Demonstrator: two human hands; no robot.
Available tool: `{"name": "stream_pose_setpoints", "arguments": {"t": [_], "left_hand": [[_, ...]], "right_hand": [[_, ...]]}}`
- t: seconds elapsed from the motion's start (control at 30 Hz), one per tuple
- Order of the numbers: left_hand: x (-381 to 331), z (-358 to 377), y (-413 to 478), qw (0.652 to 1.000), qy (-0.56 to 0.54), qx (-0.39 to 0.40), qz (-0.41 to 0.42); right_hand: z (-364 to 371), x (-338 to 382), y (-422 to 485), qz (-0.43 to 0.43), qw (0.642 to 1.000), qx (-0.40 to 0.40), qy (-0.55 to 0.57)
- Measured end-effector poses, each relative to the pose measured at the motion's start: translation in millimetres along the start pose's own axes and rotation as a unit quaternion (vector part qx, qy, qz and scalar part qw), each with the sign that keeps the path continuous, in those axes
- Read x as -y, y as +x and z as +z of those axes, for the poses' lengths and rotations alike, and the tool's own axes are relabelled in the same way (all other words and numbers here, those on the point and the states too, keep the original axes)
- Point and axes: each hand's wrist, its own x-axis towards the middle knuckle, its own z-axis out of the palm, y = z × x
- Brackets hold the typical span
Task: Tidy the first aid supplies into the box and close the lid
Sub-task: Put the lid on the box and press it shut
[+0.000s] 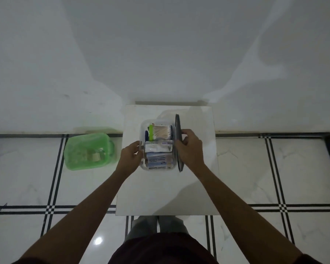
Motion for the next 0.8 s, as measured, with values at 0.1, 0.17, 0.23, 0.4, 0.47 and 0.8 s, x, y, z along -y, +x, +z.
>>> {"name": "stream_pose_setpoints", "arguments": {"t": [0.1, 0.17, 0.23, 0.4, 0.47, 0.8], "left_hand": [[1.6, 4.0, 0.1, 1.000, -0.009, 0.009, -0.004], [2.9, 5.9, -0.1, 0.999, -0.033, 0.020, -0.031], [2.5, 4.2, 0.0, 0.993, -0.083, 0.038, -0.077], [-3.8, -7.9, 5.6, 0.972, -0.183, 0.016, -0.146], [-4.0, -7.5, 6.2, 0.974, -0.182, -0.011, -0.131], [8.9, 3.7, 6.2, 0.994, -0.027, -0.097, -0.043]], "right_hand": [[16.2, 13.9, -11.9, -0.069, 0.993, 0.002, -0.091], [34.7, 12.9, -19.9, -0.101, 0.985, -0.002, -0.142], [55.5, 8.9, -27.1, -0.123, 0.976, -0.012, -0.182], [96.6, 7.3, -40.9, -0.189, 0.948, -0.009, -0.255], [98.8, 8.7, -43.3, -0.208, 0.948, 0.020, -0.239], [13.8, -17.3, -34.4, 0.126, 0.979, -0.057, -0.149]]}}
